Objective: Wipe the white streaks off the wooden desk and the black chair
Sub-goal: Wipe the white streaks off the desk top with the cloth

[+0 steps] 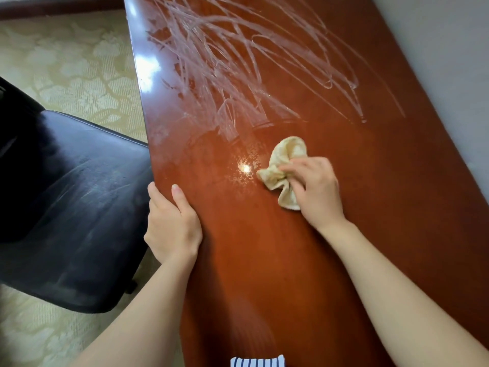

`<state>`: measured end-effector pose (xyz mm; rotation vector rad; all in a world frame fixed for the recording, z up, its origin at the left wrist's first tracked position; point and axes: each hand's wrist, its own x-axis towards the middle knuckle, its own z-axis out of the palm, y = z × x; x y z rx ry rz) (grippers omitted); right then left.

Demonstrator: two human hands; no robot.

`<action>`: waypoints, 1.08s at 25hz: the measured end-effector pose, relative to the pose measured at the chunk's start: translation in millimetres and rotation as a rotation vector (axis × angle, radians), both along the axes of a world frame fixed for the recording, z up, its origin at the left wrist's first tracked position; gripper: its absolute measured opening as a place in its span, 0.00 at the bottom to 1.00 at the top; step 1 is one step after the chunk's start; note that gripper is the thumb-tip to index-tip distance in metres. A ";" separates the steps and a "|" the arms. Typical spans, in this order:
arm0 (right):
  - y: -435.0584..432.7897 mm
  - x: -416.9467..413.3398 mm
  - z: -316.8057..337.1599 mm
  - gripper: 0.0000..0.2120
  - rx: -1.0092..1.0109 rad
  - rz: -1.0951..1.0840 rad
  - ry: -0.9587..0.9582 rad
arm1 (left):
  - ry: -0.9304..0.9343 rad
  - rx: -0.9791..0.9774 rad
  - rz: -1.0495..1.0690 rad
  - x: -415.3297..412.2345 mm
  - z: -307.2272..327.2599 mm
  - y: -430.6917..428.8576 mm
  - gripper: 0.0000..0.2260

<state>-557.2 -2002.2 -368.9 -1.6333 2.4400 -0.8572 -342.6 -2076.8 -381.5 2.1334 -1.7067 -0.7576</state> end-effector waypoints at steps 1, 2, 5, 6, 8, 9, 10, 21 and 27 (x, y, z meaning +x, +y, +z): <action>-13.6 -3.5 0.3 0.09 0.013 -0.064 -0.012 | 0.008 -0.003 -0.001 -0.7 0.7 -0.3 0.23; -27.5 -3.9 -0.5 0.09 0.015 -0.126 -0.024 | 0.016 -0.005 -0.002 -1.1 1.4 -0.6 0.23; -66.3 9.0 -4.7 0.10 -0.019 -0.237 -0.043 | 0.030 -0.003 0.003 -1.4 1.5 -0.9 0.23; -78.1 15.3 -5.3 0.10 -0.027 -0.235 -0.055 | 0.031 -0.004 0.004 -1.3 1.1 -0.7 0.23; -100.5 28.9 -7.2 0.11 -0.030 -0.182 -0.091 | 0.042 -0.009 0.003 -1.8 0.4 -0.1 0.24; -110.9 37.7 -7.8 0.11 -0.027 -0.138 -0.110 | 0.052 -0.012 0.003 -1.7 0.1 -0.5 0.24; -119.8 47.8 -7.6 0.11 -0.028 -0.087 -0.123 | 0.064 -0.017 0.003 -1.9 -0.1 -1.0 0.25; -122.6 112.2 -0.8 0.10 0.098 0.617 -0.134 | 0.099 0.061 0.033 0.2 2.0 -5.6 0.18; -112.9 60.4 7.0 0.10 0.101 0.775 -0.028 | 0.108 0.032 0.010 -0.3 5.2 -3.5 0.23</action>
